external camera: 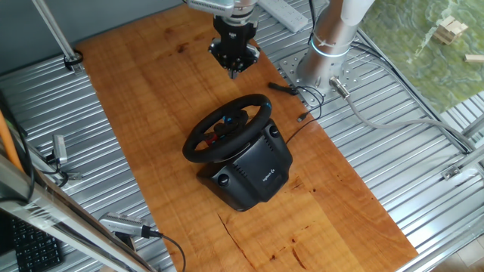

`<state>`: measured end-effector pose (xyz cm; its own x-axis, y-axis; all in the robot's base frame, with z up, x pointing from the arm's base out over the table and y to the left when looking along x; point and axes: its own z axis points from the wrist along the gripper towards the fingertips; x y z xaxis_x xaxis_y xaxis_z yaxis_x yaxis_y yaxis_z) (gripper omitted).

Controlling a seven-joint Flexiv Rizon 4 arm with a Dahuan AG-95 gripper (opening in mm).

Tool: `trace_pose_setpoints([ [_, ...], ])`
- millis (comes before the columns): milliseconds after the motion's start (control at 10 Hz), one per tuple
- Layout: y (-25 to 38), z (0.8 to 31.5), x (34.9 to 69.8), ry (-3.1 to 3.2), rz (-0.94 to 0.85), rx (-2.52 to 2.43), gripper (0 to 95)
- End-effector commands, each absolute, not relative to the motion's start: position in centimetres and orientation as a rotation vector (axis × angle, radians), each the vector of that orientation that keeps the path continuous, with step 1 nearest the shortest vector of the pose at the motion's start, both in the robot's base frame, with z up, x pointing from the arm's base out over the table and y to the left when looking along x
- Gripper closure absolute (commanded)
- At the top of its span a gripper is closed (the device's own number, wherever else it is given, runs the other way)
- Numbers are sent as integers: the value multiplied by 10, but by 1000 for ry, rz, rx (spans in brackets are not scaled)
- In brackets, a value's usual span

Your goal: Rotate the steering wheel 90 degrees clockwise

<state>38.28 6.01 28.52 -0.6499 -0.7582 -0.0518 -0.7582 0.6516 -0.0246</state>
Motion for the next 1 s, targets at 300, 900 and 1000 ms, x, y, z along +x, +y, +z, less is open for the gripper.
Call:
trace_pose_setpoints([
  [300, 60, 285, 381, 2803, -12, -1285, 950],
  [900, 68, 300, 367, 2848, -29, -1188, 950],
  [1000, 72, 302, 364, 2858, -22, -1158, 950],
])
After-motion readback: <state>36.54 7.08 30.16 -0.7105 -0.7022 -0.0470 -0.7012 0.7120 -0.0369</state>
